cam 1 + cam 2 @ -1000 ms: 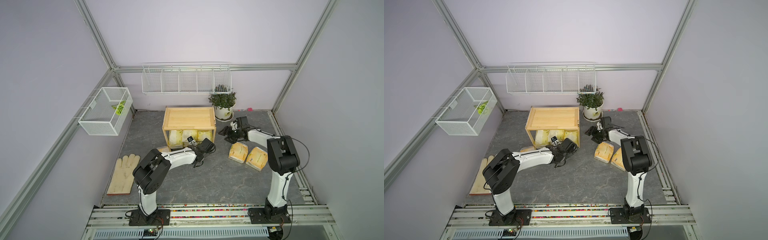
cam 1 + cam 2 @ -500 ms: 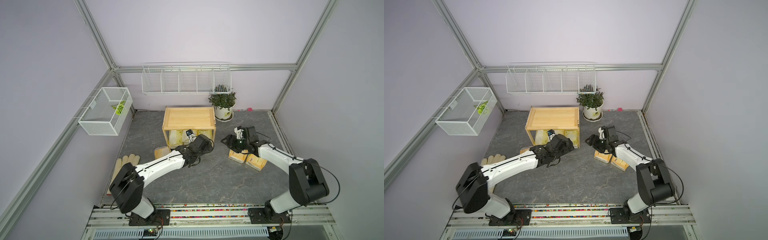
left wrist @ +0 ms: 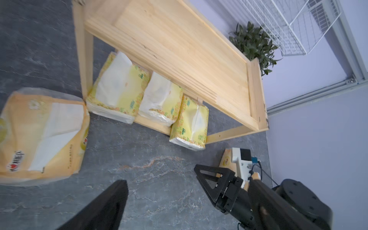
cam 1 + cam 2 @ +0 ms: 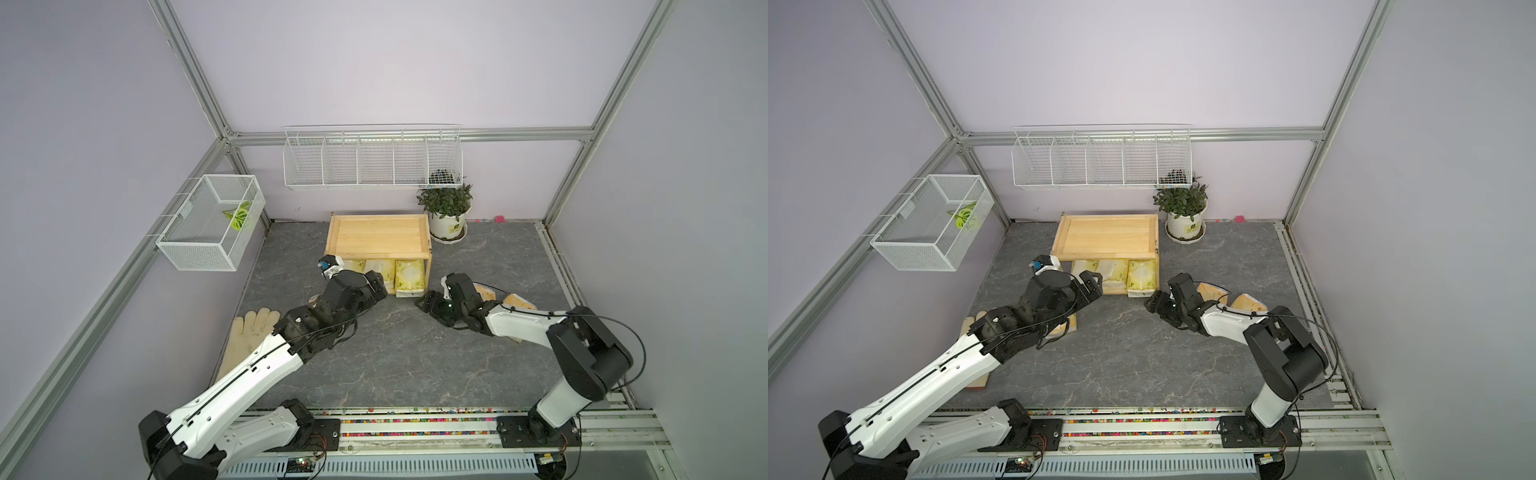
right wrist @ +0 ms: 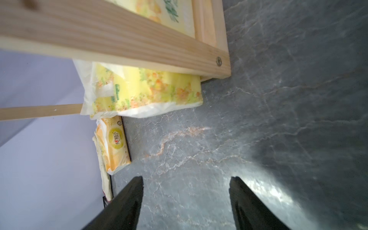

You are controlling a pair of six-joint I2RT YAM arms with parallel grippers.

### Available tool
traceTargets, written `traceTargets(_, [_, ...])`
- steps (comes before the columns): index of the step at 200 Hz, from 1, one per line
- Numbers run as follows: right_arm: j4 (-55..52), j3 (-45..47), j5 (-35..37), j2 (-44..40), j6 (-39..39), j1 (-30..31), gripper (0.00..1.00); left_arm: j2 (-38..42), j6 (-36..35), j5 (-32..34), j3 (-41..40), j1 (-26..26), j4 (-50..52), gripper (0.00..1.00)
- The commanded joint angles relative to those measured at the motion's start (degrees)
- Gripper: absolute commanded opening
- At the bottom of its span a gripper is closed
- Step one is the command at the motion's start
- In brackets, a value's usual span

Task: Place the tissue boxes on the shelf by color
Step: Adjust the box of tissues on the shelf.

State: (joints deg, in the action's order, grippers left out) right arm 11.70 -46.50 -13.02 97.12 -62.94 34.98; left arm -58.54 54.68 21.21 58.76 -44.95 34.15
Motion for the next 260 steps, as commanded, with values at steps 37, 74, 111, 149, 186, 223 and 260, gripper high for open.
traceTargets(37, [5.70,-6.02,7.24,7.43,-7.72,2.32,0.73,3.81,-2.99,1.30,1.38,1.18,5.02,1.00])
traceTargets(74, [4.22,-9.97,10.31,10.88,-10.40,2.53,0.73,6.18,-2.46,1.78,0.13,1.18,5.44,1.00])
traceTargets(111, [4.01,-12.88,11.08,12.70,-10.46,2.54,0.73,7.60,-2.54,2.33,-0.18,1.18,6.25,1.00])
traceTargets(149, [4.21,-11.68,10.00,11.00,-10.23,2.68,0.73,8.34,-2.90,2.51,-0.58,1.18,6.33,1.00])
traceTargets(186, [2.09,-4.88,8.22,0.22,-8.31,3.87,0.72,8.28,-5.50,1.57,-0.33,1.18,5.91,1.00])
traceTargets(223, [-10.00,1.87,10.30,-17.00,-2.18,3.90,0.74,6.68,-14.24,-7.45,-0.34,1.18,1.47,1.00])
traceTargets(260, [-27.26,5.83,13.94,-32.43,3.00,-0.57,0.76,2.04,-15.92,-16.35,-0.91,0.47,-3.37,1.00])
